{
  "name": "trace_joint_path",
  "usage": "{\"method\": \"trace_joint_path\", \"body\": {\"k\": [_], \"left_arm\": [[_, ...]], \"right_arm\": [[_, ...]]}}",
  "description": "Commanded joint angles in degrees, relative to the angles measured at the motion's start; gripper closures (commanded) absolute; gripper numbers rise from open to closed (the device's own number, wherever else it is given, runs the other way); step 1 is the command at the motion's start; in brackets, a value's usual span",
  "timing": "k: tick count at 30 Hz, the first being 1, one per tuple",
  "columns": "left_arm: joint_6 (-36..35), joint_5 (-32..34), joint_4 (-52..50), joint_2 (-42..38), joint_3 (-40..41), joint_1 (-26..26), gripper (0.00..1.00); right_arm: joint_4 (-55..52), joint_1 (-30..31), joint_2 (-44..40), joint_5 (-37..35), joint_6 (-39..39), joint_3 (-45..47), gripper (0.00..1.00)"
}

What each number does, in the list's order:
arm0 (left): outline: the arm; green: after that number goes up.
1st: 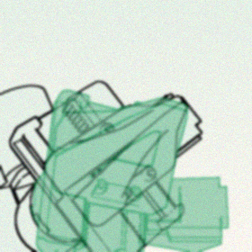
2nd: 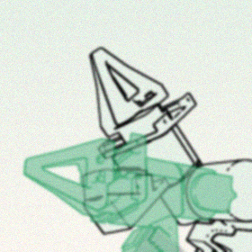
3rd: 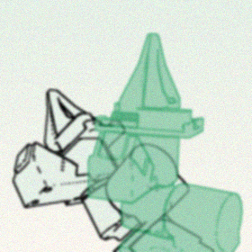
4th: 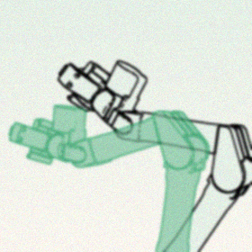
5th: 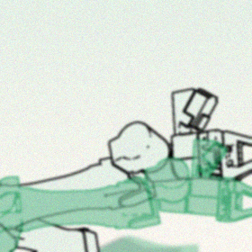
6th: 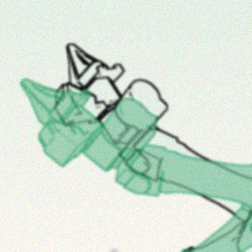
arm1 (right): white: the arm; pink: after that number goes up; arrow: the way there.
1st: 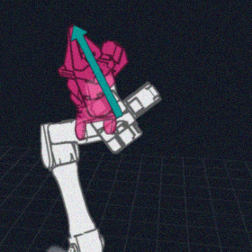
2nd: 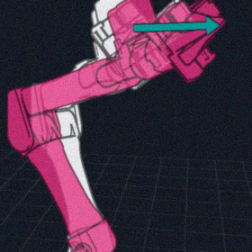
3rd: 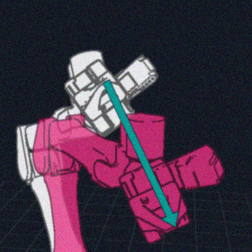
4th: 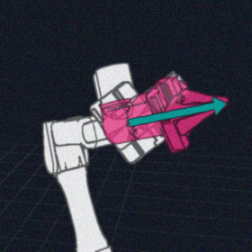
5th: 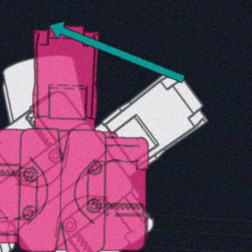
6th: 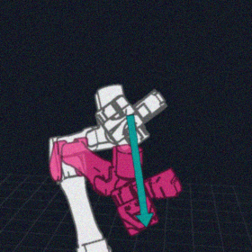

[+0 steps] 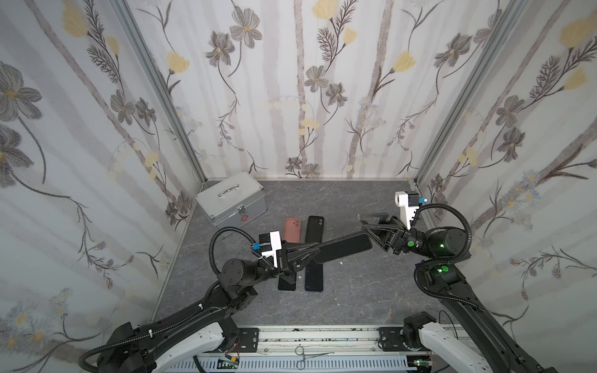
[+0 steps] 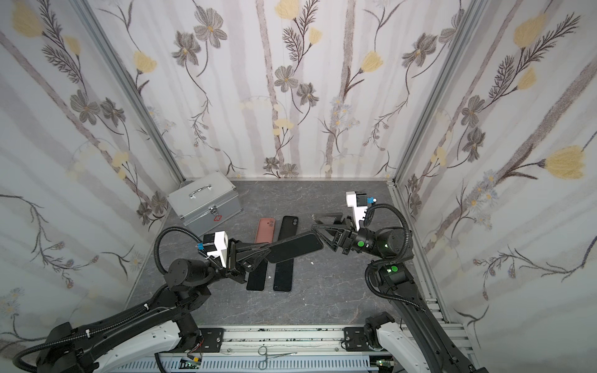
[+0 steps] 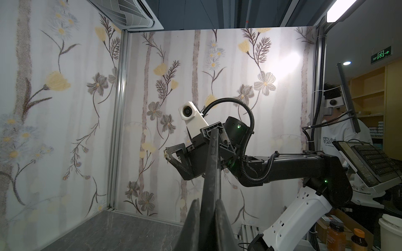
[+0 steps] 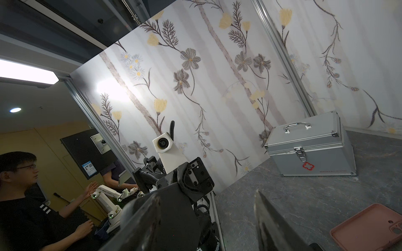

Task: Take the phone out of the phone case
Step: Remove the phone case from the phone.

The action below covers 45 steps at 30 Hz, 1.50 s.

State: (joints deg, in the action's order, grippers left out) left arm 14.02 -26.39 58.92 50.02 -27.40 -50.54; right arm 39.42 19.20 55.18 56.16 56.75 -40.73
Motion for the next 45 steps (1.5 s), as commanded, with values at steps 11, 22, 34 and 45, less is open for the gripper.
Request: {"method": "trace_joint_path", "body": {"k": [11, 22, 34, 45], "left_arm": [[0.23, 2.49, 4.01, 0.48, -0.31, 0.06, 1.0], [-0.43, 2.82, 4.1, 0.03, 0.02, 0.05, 1.0], [-1.48, 2.78, 4.27, -0.27, -0.03, 0.0, 1.0], [-10.61, 5.58, 3.72, 0.03, 0.46, 0.17, 1.0]], "right_arm": [[7.76, 3.4, -0.23, 2.3, 3.54, -0.36, 0.34], [13.13, 6.77, 1.66, -1.29, 10.45, 0.4, 0.47], [13.41, 8.12, 2.17, -4.09, 15.32, 1.35, 0.62], [6.48, 8.2, 1.86, -6.49, 19.6, 1.14, 0.73]]}}
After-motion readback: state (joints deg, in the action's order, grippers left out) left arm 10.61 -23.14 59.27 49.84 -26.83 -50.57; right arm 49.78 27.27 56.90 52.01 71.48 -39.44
